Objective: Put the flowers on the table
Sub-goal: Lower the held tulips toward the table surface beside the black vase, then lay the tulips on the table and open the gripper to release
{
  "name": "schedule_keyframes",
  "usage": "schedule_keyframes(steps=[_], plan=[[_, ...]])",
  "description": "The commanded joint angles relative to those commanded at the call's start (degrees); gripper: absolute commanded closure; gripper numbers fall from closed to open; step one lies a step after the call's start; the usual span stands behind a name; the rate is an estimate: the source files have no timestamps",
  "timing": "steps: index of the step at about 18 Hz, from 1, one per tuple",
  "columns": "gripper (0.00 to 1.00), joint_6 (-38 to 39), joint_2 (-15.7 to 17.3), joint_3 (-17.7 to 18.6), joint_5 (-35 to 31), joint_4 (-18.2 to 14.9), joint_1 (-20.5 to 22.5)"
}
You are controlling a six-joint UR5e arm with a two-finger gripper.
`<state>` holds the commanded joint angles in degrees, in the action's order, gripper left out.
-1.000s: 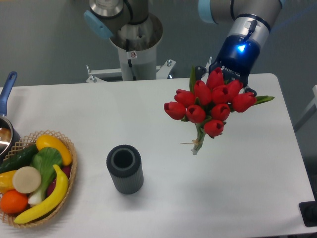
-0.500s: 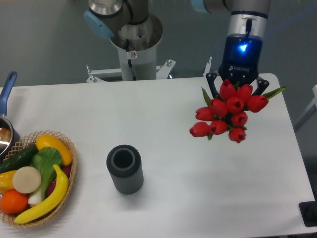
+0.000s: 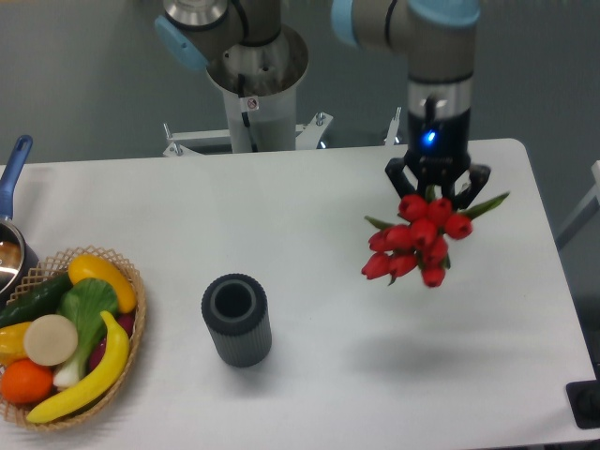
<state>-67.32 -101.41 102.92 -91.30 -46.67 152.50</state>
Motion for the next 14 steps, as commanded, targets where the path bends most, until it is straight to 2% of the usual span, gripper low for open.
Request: schedule_keyframes(steps=[3,12,13,14], plan=[[0.66,-0.1,-3.9,-0.5,-2.8,0.3,-2.4],[0.65,-0.1,-11.5,-1.6,-3.1,0.7,-3.6],[0.64,-0.1,-12.6,-1.6,-3.1,0.8,-3.6],[0.54,-0.2,-12.7,-1.6,-3.0,0.9,-3.6]])
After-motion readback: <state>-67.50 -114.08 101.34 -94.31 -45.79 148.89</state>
